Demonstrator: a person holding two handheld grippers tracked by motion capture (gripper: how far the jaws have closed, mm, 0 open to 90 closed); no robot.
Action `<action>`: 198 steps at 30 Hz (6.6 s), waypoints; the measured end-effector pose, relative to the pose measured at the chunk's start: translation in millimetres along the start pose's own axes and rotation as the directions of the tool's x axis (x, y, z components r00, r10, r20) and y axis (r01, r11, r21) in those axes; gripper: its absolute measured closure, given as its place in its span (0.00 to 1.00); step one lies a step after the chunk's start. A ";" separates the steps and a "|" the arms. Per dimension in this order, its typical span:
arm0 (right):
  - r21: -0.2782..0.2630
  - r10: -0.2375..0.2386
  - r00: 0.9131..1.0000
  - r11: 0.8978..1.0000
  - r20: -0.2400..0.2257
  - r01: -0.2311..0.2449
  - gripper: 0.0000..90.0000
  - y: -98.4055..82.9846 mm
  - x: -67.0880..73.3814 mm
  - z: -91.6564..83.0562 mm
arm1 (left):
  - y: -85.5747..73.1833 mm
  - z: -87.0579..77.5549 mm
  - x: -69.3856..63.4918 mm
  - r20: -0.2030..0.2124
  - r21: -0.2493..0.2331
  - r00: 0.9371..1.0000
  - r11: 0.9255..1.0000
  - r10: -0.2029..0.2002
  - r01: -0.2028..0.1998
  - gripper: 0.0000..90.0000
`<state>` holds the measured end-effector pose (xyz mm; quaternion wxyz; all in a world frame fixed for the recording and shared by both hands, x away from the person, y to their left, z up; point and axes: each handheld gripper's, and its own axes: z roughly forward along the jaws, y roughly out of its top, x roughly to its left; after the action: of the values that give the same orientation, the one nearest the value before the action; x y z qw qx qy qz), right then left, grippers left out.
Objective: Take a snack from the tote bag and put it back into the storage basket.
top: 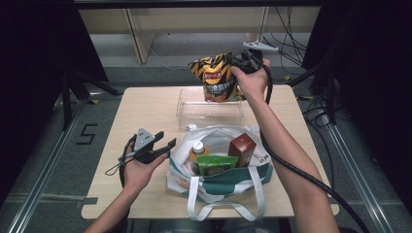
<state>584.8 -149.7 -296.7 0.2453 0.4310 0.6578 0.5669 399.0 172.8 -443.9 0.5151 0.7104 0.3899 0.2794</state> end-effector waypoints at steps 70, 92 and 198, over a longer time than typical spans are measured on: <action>0.074 0.031 0.999 0.997 -0.006 -0.031 1.00 -5.7 6.9 40.7 | 1.7 -1.5 1.7 0.000 -0.022 1.000 0.999 -0.023 0.023 0.48; 0.175 0.069 0.998 0.982 -0.006 -0.067 1.00 -25.7 -2.5 59.3 | 2.0 -2.2 1.9 -0.003 -0.026 1.000 0.999 -0.023 0.023 0.48; 0.234 0.073 0.986 0.966 0.151 -0.107 0.56 -42.9 -55.5 8.7 | -0.3 -1.1 2.6 -0.016 -0.023 1.000 1.000 -0.018 0.017 0.48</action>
<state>607.6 -191.3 -349.1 0.2108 0.5261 0.6824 0.4616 399.5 175.6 -443.8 0.5224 0.6987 0.3971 0.2850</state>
